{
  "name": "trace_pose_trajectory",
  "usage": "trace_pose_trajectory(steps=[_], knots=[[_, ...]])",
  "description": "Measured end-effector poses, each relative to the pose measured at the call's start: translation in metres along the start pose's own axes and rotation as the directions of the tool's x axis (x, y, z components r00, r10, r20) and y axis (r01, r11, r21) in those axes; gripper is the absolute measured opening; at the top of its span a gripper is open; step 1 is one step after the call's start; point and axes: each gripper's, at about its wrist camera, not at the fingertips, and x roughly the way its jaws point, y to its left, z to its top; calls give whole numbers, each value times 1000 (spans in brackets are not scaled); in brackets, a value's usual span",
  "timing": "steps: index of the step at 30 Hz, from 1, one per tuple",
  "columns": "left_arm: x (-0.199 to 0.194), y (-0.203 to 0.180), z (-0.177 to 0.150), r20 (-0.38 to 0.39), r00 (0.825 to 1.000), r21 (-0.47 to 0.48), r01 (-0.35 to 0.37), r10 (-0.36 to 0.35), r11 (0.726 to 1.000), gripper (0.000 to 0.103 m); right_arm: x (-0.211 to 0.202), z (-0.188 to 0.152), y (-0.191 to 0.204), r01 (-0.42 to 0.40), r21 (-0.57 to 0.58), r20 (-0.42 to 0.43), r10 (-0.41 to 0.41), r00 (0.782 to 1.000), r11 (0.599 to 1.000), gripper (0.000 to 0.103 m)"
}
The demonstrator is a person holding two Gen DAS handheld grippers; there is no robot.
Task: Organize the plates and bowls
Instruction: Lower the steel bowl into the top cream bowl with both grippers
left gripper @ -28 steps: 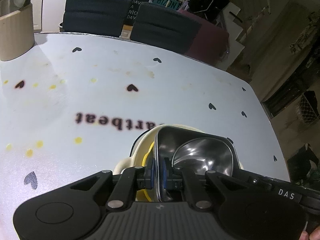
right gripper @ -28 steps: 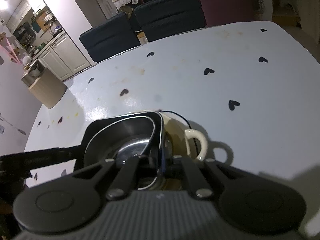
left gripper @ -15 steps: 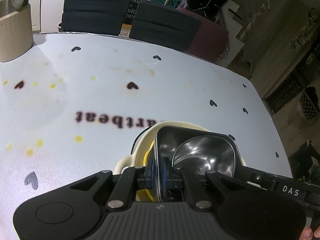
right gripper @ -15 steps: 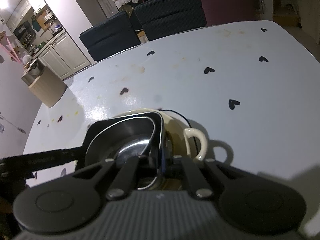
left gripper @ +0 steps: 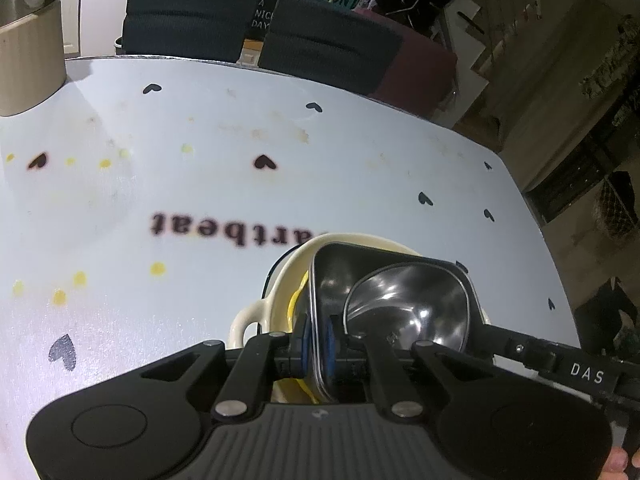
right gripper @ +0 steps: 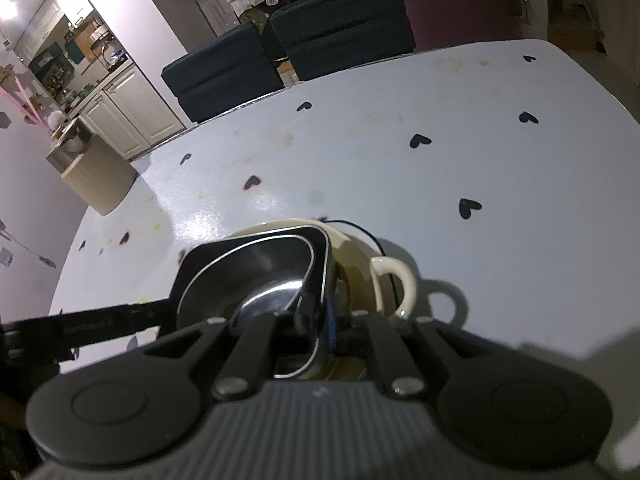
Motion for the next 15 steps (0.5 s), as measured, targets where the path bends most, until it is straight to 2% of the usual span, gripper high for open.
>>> trace_pose_trajectory(steps=[15], knots=[[-3,-1,-1,-3,1000,11,10,-9,1000,8,-1,-2,0,-1,3,13,1,1000,1000,10]])
